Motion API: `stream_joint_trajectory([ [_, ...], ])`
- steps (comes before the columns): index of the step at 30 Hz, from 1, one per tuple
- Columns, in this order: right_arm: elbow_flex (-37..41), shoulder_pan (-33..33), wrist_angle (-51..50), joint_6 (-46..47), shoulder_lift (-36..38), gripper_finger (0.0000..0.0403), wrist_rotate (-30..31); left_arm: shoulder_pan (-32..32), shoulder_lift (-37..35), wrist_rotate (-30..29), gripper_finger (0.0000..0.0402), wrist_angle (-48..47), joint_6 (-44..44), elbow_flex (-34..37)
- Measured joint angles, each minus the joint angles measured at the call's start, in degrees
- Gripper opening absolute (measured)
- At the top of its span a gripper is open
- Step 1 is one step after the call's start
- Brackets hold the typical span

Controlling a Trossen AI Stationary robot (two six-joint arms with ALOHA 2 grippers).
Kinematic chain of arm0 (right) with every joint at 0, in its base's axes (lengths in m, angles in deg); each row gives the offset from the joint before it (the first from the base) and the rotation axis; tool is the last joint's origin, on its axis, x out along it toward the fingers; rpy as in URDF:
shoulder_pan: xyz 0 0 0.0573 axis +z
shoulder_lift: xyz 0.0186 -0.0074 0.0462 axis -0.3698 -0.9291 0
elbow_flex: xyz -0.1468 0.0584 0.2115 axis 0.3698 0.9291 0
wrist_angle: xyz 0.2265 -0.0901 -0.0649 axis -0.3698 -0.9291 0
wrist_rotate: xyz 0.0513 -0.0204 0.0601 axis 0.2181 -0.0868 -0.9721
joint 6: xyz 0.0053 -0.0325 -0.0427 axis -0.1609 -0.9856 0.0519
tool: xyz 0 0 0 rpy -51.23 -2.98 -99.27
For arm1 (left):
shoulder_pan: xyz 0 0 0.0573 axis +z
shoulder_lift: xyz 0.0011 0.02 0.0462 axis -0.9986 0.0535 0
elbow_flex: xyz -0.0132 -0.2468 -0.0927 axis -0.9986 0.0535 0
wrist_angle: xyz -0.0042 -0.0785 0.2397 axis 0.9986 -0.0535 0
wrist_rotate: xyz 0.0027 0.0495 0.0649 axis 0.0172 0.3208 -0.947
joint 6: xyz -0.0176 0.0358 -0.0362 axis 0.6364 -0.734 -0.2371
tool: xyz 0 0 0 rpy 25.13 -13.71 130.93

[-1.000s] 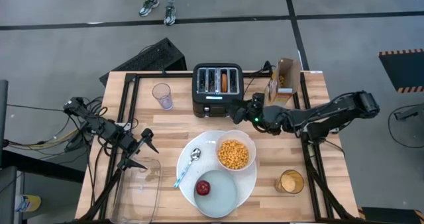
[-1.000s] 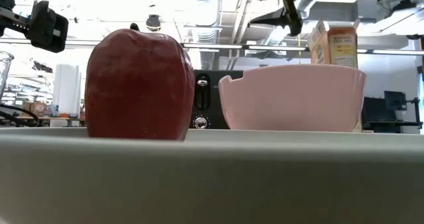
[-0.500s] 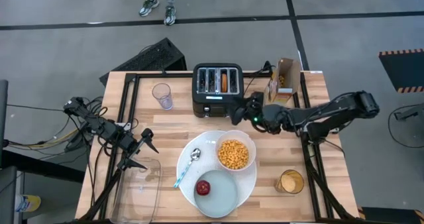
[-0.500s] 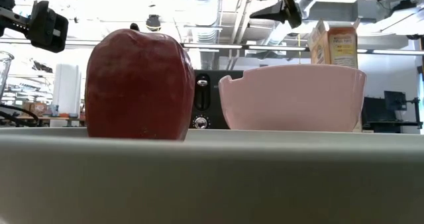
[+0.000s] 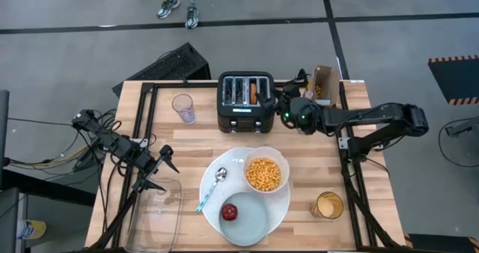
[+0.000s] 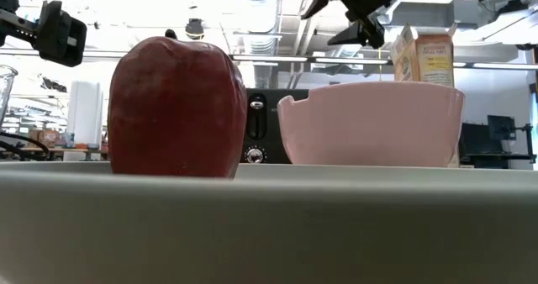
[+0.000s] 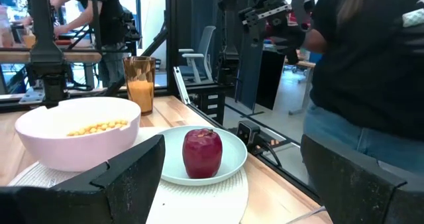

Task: Arrange a breakfast setting
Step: Put the brown bread to the right of the apple on the gray plate

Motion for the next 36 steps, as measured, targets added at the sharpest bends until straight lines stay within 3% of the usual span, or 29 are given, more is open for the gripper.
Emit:
stream_joint_trajectory([
  [8,-3.4,-0.9,-1.0,-10.9,0.0,0.0379,-0.1,0.0,0.0,0.0,0.0339,0.0,0.0,0.0],
  [18,-8.2,-4.8,-3.5,-12.5,-0.3,0.0379,-0.1,0.0,0.0,0.0,0.0339,0.0,0.0,0.0],
  [29,-13.2,-7.0,-1.9,-12.4,-8.8,0.0379,-3.4,0.0,0.0,0.0,0.0339,-0.1,0.0,0.0],
  [36,-20.1,-6.9,-7.8,-15.9,-14.4,0.0379,-2.3,0.0,0.0,0.0,0.0339,0.0,0.0,0.0],
])
